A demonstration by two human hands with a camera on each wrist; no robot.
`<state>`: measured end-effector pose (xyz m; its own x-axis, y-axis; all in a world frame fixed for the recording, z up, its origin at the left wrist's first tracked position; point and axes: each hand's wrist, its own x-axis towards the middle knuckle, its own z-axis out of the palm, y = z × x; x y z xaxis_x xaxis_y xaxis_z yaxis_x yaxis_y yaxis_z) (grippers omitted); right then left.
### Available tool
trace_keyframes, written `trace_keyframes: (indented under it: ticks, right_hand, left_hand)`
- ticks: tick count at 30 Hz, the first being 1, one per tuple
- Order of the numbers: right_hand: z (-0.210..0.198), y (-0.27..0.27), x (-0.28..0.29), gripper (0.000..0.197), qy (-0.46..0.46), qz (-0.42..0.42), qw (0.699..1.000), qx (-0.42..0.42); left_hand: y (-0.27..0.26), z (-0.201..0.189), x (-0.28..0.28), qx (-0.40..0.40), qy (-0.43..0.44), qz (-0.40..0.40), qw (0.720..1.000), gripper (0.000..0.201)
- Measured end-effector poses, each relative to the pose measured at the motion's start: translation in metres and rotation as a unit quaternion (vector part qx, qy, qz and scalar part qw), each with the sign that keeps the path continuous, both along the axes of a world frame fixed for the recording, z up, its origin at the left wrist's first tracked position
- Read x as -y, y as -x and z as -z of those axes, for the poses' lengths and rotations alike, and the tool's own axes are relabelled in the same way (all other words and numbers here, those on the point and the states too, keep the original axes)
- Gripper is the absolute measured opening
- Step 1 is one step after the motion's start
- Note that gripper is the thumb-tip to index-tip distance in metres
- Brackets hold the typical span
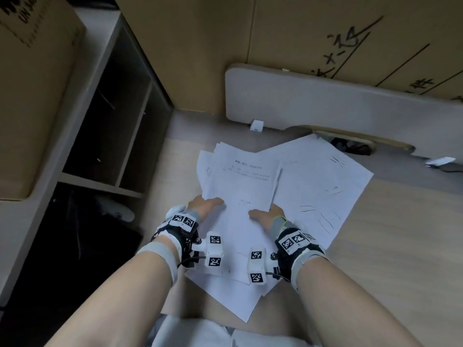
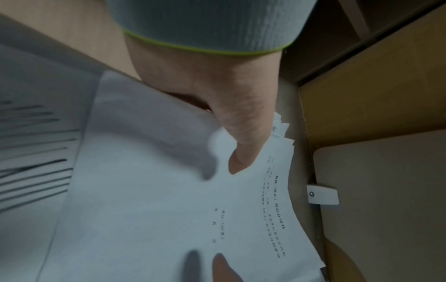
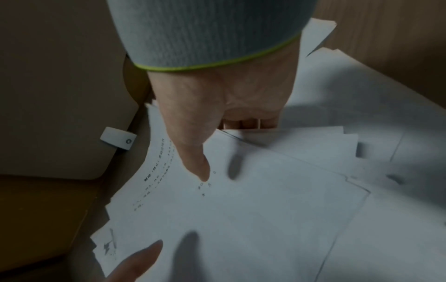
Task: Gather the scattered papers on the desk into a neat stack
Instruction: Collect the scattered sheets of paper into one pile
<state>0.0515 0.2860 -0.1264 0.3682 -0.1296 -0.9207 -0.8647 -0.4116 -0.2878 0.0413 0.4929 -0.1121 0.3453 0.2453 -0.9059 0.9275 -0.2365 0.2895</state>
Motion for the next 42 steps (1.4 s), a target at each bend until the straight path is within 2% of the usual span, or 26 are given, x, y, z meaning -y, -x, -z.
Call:
trace_keyframes:
  ticks: [3,5,7,8,10,12,13,15,17,19,21,23,24,25,27,28,30,33,35,39,42]
  right_hand:
    - [-0.018,0.001,0.002,0.069,0.022,-0.025,0.999,0.021]
    - [-0.021,-0.004,0.006,0.055,0.055,-0.050,0.997,0.026]
    - [-0.024,-0.009,0.010,0.038,0.154,-0.117,0.980,0.053]
    - [-0.023,-0.010,0.013,0.036,0.199,-0.140,0.968,0.067]
    - [-0.021,-0.009,0.017,0.037,0.233,-0.154,0.957,0.074]
    - [-0.016,-0.008,0.022,0.035,0.222,-0.147,0.962,0.060]
    - [-0.022,-0.006,0.024,0.032,0.206,-0.138,0.967,0.063]
    - [-0.030,0.001,0.027,0.037,0.152,-0.105,0.981,0.063]
    - [-0.039,0.013,0.031,0.044,0.080,-0.095,0.990,0.067]
    - [-0.041,0.025,0.028,0.046,0.019,-0.118,0.990,0.077]
    - [-0.042,0.031,0.020,0.044,-0.008,-0.155,0.985,0.082]
    - [-0.045,0.038,0.019,0.039,-0.022,-0.169,0.982,0.077]
    - [-0.047,0.038,0.018,0.036,-0.010,-0.175,0.981,0.080]
    - [-0.048,0.037,0.018,0.036,0.010,-0.183,0.979,0.091]
    - [-0.052,0.033,0.019,0.041,0.061,-0.210,0.968,0.120]
    - [-0.053,0.029,0.021,0.043,0.081,-0.217,0.964,0.128]
    - [-0.058,0.027,0.020,0.045,0.106,-0.238,0.956,0.136]
    - [-0.062,0.024,0.024,0.045,0.134,-0.249,0.949,0.136]
    - [-0.061,0.024,0.030,0.043,0.154,-0.254,0.946,0.127]
    - [-0.061,0.027,0.050,0.036,0.215,-0.300,0.923,0.111]
    - [-0.061,0.027,0.055,0.024,0.262,-0.324,0.908,0.055]
  left_hand:
    - [0.005,-0.011,0.011,0.025,-0.005,-0.018,1.000,0.096]
    - [0.004,-0.017,0.018,0.089,0.006,-0.067,0.994,0.069]
    - [0.001,-0.021,0.019,0.142,-0.003,-0.086,0.986,0.049]
    - [0.000,-0.021,0.017,0.153,-0.002,-0.090,0.984,0.043]
    - [0.005,-0.024,0.015,0.156,-0.001,-0.073,0.985,0.029]
    - [0.015,-0.022,0.013,0.150,-0.022,-0.041,0.988,0.017]
    - [0.021,-0.022,0.013,0.144,-0.035,-0.030,0.988,0.017]
    - [0.033,-0.023,0.017,0.142,-0.025,-0.039,0.989,0.020]
    - [0.046,-0.024,0.023,0.130,-0.021,-0.042,0.990,0.046]
    - [0.056,-0.018,0.025,0.114,-0.028,-0.064,0.991,0.057]
    - [0.065,-0.013,0.024,0.099,-0.028,-0.107,0.989,0.069]
    - [0.078,-0.010,0.028,0.083,-0.034,-0.163,0.982,0.100]
    - [0.083,-0.010,0.028,0.087,-0.032,-0.208,0.974,0.109]
    - [0.088,-0.009,0.026,0.088,-0.037,-0.253,0.963,0.105]
    - [0.097,-0.009,0.022,0.095,-0.033,-0.305,0.947,0.067]
    - [0.097,-0.006,0.019,0.096,-0.024,-0.316,0.944,0.057]
    - [0.104,-0.010,0.015,0.095,0.002,-0.334,0.938,0.059]
    - [0.104,-0.010,0.015,0.120,0.025,-0.357,0.926,0.041]
    - [0.101,-0.012,0.015,0.130,0.029,-0.362,0.923,0.042]
    - [0.089,-0.010,0.013,0.158,0.002,-0.325,0.932,0.024]
    - [0.079,-0.008,0.012,0.177,-0.015,-0.279,0.944,0.009]
